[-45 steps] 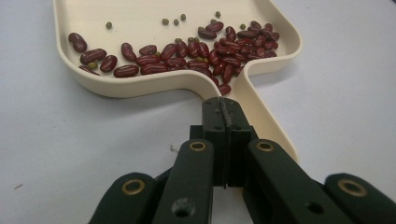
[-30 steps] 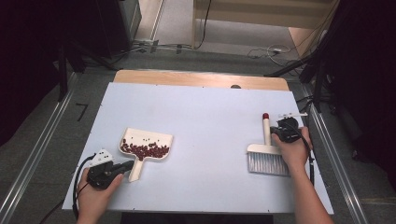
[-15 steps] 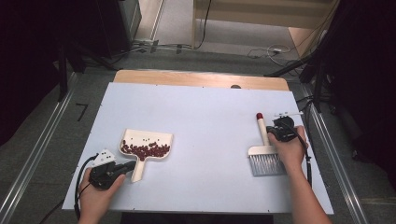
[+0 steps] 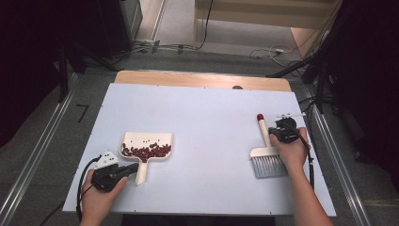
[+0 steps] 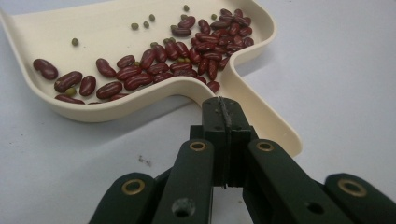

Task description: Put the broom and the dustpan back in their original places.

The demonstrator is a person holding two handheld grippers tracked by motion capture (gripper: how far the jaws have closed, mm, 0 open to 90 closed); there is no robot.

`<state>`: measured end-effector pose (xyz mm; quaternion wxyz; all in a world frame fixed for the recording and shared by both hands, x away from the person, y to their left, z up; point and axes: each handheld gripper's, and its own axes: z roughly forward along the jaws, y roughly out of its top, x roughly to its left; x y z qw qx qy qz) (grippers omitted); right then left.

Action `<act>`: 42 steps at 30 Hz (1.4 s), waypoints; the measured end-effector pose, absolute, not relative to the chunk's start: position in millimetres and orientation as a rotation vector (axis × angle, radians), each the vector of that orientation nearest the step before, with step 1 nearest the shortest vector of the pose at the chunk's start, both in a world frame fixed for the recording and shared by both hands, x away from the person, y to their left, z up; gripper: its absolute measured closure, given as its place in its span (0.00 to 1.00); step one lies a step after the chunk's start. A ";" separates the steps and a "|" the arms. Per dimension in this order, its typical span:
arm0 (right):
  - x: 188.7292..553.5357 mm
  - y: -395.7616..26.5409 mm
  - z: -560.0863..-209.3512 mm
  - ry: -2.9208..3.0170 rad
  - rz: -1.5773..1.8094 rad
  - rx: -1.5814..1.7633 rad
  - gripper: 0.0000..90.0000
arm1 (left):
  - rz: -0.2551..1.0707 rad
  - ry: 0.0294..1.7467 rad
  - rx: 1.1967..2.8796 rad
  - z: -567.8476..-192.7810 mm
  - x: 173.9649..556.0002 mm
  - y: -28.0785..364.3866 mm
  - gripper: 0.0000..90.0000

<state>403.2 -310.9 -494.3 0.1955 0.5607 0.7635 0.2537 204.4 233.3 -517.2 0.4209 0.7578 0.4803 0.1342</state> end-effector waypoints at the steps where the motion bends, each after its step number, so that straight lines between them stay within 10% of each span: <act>1: 403.0 -311.4 -494.3 2.135 0.713 1.575 0.98 | 0.337 1.202 1.898 -517.3 204.4 233.1 1.00; 31: 394.4 -286.5 -478.6 2.162 0.949 1.506 0.98 | 0.388 1.170 1.822 -510.0 199.4 244.1 1.00; 42: 363.0 -305.7 -466.8 2.124 1.156 1.384 0.42 | 0.471 1.129 1.728 -502.8 196.4 248.2 0.55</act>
